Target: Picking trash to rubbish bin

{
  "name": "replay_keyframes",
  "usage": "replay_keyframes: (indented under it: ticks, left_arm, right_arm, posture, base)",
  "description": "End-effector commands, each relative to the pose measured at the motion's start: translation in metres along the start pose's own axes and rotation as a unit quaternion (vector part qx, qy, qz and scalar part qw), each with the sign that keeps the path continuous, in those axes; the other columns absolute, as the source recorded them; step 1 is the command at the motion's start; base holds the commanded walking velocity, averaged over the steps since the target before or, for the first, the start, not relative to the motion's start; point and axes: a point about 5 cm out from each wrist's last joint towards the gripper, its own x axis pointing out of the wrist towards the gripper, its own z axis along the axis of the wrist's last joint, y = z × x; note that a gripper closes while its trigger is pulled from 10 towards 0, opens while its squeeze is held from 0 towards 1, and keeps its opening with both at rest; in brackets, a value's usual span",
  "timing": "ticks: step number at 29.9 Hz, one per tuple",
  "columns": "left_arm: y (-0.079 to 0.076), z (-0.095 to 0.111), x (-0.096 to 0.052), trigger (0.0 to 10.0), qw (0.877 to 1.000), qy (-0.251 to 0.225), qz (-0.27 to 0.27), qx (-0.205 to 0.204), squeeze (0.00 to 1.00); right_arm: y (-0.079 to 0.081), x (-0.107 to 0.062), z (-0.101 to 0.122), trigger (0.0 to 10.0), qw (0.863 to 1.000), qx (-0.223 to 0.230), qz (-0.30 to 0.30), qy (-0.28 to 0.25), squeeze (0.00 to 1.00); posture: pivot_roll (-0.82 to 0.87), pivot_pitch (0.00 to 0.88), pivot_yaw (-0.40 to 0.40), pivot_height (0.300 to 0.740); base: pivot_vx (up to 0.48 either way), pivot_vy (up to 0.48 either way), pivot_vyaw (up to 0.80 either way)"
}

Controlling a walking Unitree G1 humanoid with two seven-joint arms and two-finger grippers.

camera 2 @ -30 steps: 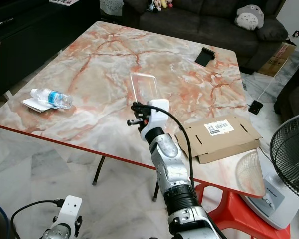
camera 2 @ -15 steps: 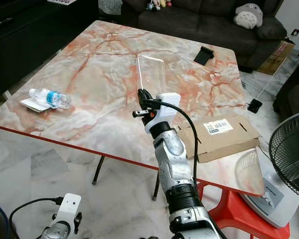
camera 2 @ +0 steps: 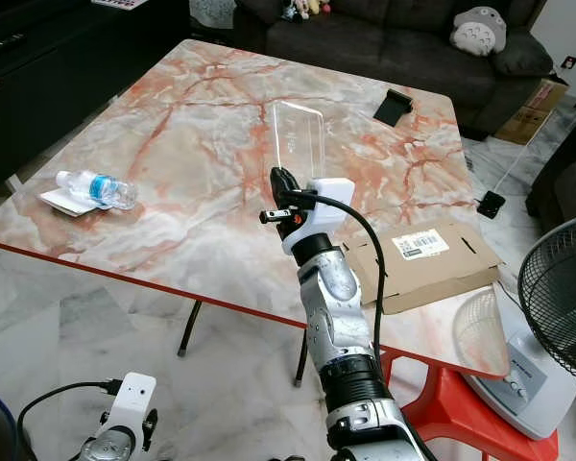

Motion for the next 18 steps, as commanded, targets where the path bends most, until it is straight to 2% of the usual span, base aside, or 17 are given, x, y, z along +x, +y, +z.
replay_keyframes:
  ticks: [1, 4, 18]
  left_arm:
    - [-0.0024, -0.0011, -0.0005, 10.0, 1.000, 0.001, 0.000, -0.010, 0.00]
    - [-0.0026, -0.0011, -0.0005, 10.0, 1.000, 0.001, -0.001, -0.010, 0.00]
    - [-0.0024, -0.0006, -0.0004, 10.0, 1.000, 0.000, -0.001, -0.009, 0.00]
  right_arm:
    - [-0.0050, -0.0009, 0.0022, 10.0, 1.000, 0.002, -0.012, -0.008, 0.00]
    - [-0.0059, -0.0011, 0.0025, 10.0, 1.000, 0.002, -0.013, -0.009, 0.00]
    - [-0.0089, -0.0014, 0.0032, 10.0, 1.000, 0.000, -0.020, -0.011, 0.00]
  posture:
    - [0.06, 0.110, -0.138, 0.740]
    - [0.06, 0.111, -0.137, 0.740]
    - [0.06, 0.110, -0.138, 0.740]
  base:
    - [0.000, 0.000, 0.00]
    - [0.000, 0.000, 0.00]
    - [-0.250, 0.000, 0.00]
